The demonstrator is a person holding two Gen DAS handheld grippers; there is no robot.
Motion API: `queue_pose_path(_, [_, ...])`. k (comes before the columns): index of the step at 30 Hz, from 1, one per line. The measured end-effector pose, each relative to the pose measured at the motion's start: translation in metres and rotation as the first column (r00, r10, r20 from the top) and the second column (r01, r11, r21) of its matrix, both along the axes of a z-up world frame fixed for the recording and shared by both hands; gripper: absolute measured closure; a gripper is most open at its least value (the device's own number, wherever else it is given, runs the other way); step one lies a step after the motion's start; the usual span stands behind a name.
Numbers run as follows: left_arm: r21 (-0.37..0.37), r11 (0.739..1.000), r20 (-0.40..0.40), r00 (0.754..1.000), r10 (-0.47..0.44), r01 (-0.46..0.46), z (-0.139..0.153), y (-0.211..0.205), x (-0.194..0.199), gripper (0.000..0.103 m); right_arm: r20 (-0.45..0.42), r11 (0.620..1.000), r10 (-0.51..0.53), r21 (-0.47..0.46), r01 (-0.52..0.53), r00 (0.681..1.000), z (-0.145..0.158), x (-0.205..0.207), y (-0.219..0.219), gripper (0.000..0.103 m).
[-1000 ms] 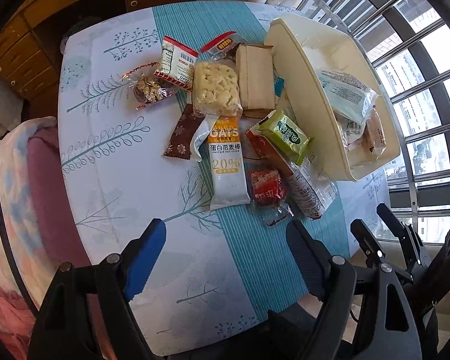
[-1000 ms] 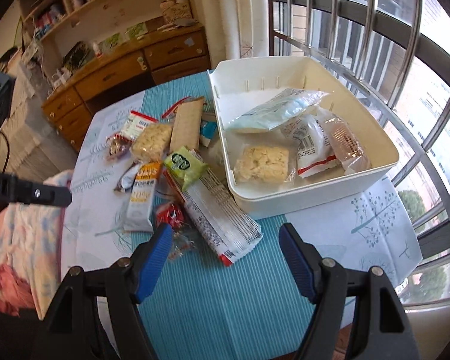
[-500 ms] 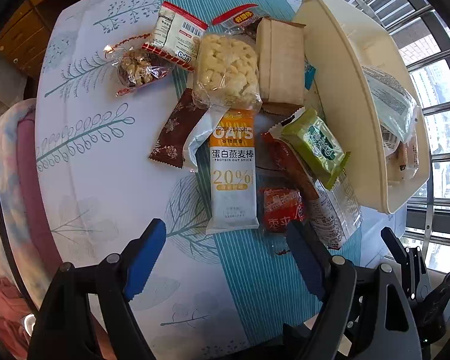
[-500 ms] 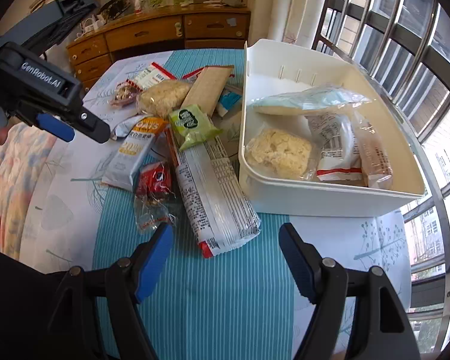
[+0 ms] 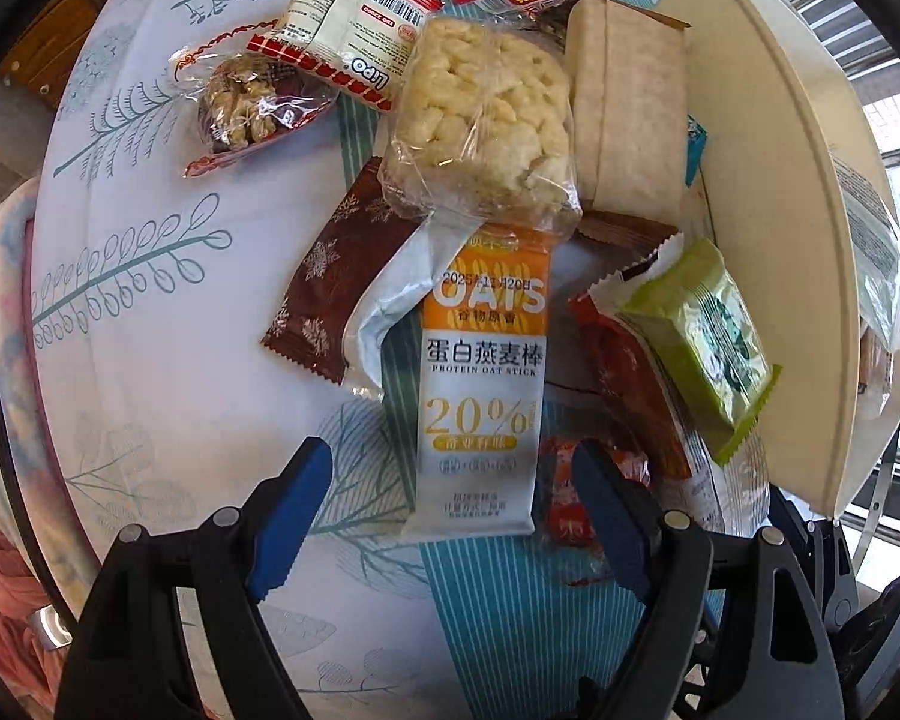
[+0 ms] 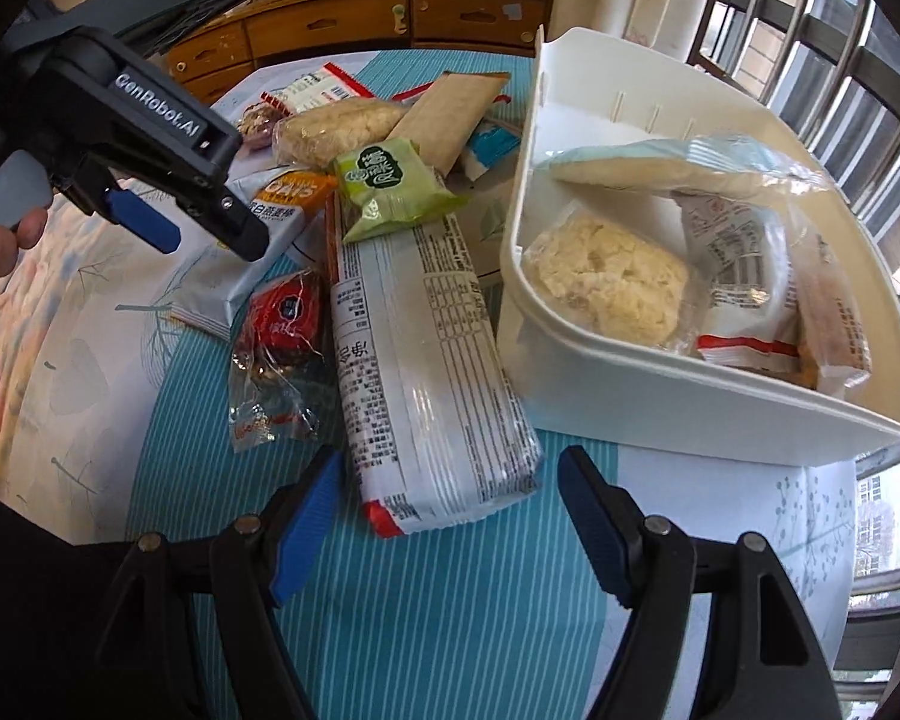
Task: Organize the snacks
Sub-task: 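Move the open right gripper toward the long white wrapped bar, then close left gripper on OATS protein stick while right gripper closes on white wrapped bar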
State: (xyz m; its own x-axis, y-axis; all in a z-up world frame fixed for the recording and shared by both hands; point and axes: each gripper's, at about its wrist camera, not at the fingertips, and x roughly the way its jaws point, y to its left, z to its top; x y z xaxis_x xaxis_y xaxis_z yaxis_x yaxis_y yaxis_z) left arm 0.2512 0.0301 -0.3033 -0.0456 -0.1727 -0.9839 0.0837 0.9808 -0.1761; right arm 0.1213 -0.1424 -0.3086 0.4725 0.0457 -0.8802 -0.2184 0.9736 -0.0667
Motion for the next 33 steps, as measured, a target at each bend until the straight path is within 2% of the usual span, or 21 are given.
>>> queue_pose_path(4, [0.009,1.000,-0.006,1.000,0.014,-0.014,-0.008,-0.003,0.011,0.022,-0.010,1.000,0.001,0.030,-0.001,1.000,-0.005,0.005,0.001,0.029])
queue_pose_path(10, [0.023,0.999,-0.004,1.000,0.024,-0.023,-0.017,-0.012,0.024,0.022,-0.034,0.993,-0.068,0.092,0.071,0.997,-0.014,0.013,-0.007,0.029])
queue_pose_path(16, [0.049,0.999,0.010,1.000,0.023,-0.024,-0.026,-0.028,0.035,0.022,-0.017,0.989,-0.094,0.116,0.095,0.995,-0.016,0.018,-0.010,0.028])
queue_pose_path(23, [0.063,0.997,0.025,0.999,0.041,-0.042,-0.031,-0.039,0.037,0.026,-0.015,0.988,-0.092,0.122,0.093,0.996,-0.013,0.017,-0.010,0.037])
queue_pose_path(29, [0.105,0.993,0.052,0.998,0.043,-0.048,-0.031,-0.041,0.031,0.046,-0.011,0.989,-0.087,0.120,0.088,0.996,-0.009,0.014,-0.007,0.041])
queue_pose_path(31, [0.104,0.993,0.057,0.997,0.047,-0.053,-0.031,-0.041,0.030,0.059,-0.010,0.989,-0.086,0.122,0.087,0.996,-0.008,0.012,-0.005,0.043])
queue_pose_path(33, [0.084,0.995,0.053,0.997,0.053,-0.057,-0.031,-0.037,0.028,0.059,-0.010,0.988,-0.090,0.124,0.090,0.996,-0.006,0.011,-0.003,0.044])
